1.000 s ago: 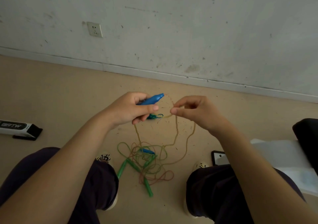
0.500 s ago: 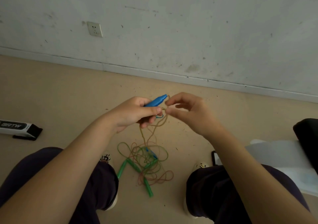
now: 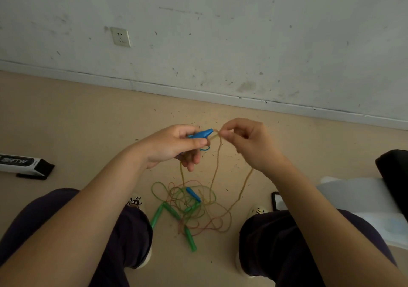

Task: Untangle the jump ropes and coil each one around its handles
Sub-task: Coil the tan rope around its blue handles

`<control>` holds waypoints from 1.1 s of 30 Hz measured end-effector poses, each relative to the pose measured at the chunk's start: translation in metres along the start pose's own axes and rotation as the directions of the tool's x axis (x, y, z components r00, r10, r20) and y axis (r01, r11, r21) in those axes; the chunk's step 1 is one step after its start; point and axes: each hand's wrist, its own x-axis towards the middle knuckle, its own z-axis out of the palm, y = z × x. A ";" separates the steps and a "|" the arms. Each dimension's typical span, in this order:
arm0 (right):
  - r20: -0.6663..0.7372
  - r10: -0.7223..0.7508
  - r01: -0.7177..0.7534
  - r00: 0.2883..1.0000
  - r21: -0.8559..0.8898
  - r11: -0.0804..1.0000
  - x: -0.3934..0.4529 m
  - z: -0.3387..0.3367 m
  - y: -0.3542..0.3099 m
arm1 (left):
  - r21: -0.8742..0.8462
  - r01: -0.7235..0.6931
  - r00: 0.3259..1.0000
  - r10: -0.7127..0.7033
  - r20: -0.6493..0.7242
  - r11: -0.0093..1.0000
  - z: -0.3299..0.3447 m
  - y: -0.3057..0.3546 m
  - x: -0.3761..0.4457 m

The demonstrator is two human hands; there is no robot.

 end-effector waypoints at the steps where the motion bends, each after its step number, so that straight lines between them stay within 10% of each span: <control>1: -0.083 0.002 0.000 0.997 0.031 1.000 0.002 -0.003 0.002 | 0.020 0.006 1.000 -0.006 -0.021 1.000 -0.003 -0.002 0.001; 5: -0.221 0.112 -0.058 0.969 0.235 0.970 0.005 -0.017 0.007 | 0.045 -0.026 0.985 0.033 -0.170 0.999 -0.020 -0.005 0.001; 13: 0.219 0.070 -0.119 0.973 0.219 0.968 -0.004 0.006 -0.008 | 0.030 -0.100 0.986 0.103 -0.134 0.995 -0.001 0.004 0.002; 21: -0.129 0.078 -0.048 0.989 0.220 0.974 0.007 -0.013 0.004 | 0.078 -0.066 0.976 0.081 -0.200 0.995 -0.021 0.004 -0.003; 27: 0.185 0.045 -0.089 0.982 0.241 0.966 -0.001 0.004 0.000 | 0.062 -0.070 0.989 0.077 -0.128 0.996 0.000 0.001 0.000; 33: 0.058 0.025 -0.030 0.998 0.102 0.994 0.001 0.001 0.000 | 0.088 -0.044 0.987 0.057 -0.152 0.995 -0.009 0.003 -0.002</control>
